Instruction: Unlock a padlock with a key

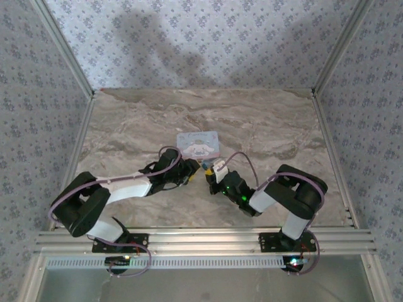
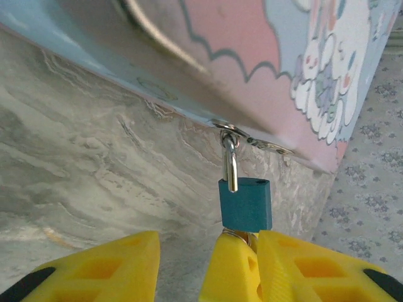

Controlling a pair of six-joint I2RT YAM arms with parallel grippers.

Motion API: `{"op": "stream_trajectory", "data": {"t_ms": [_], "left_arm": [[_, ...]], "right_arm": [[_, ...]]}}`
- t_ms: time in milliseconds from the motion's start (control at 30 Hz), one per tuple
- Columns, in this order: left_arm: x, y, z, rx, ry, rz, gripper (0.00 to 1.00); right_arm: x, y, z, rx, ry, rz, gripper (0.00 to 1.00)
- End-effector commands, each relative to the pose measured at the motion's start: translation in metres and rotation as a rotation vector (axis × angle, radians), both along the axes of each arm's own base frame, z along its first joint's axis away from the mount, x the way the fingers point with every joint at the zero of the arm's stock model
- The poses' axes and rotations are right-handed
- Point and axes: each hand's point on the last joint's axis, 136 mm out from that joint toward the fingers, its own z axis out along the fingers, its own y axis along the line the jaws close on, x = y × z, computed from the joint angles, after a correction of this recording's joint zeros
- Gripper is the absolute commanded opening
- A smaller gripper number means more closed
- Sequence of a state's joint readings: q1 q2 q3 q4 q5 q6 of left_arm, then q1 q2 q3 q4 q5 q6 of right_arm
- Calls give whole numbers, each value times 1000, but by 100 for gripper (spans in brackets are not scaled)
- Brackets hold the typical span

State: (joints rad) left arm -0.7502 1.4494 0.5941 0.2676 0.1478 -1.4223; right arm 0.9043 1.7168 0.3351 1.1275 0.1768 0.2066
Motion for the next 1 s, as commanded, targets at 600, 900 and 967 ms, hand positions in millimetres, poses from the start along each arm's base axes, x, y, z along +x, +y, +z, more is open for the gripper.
{"op": "stream_trajectory", "data": {"t_ms": [600, 900, 967], "left_arm": [[14, 98, 35, 174, -132, 103, 65], [32, 113, 28, 170, -126, 96, 76], [37, 112, 27, 165, -123, 77, 76]], "right_arm": [[-7, 3, -31, 310, 480, -66, 8], [-6, -2, -41, 300, 519, -93, 18], [-6, -5, -41, 294, 514, -101, 22]]}}
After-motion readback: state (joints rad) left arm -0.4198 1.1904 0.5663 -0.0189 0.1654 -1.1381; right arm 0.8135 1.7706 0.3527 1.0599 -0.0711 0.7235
